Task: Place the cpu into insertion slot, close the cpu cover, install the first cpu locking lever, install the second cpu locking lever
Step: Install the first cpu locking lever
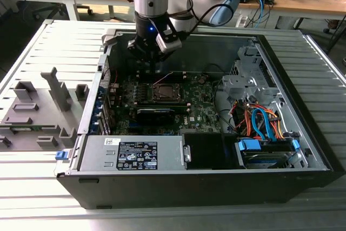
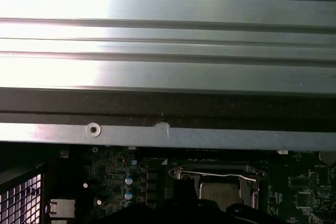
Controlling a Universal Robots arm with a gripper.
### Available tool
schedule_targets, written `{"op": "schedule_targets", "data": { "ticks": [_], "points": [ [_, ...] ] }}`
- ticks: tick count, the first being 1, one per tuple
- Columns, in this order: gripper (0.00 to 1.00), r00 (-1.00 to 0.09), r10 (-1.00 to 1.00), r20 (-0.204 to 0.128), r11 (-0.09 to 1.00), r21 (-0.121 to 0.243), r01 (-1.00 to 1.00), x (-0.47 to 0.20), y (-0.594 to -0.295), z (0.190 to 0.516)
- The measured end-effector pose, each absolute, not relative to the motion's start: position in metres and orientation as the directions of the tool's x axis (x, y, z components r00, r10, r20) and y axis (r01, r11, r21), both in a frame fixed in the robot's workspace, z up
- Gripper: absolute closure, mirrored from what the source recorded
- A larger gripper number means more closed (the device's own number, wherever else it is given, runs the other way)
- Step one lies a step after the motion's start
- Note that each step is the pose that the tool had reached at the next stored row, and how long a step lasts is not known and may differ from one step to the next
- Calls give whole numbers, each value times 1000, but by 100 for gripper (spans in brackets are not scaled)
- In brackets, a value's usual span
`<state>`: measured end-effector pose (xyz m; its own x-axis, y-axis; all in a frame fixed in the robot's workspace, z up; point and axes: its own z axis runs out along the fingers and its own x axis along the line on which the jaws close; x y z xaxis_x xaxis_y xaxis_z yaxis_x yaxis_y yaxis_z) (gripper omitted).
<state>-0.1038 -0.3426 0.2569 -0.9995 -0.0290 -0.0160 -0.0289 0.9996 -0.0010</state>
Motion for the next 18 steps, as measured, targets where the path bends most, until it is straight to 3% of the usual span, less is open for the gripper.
{"op": "schedule_targets", "data": {
  "ticks": [18],
  "points": [
    [89, -999, -29, -16, 1000, -1, -29, -104, -343, 252]
  ]
}}
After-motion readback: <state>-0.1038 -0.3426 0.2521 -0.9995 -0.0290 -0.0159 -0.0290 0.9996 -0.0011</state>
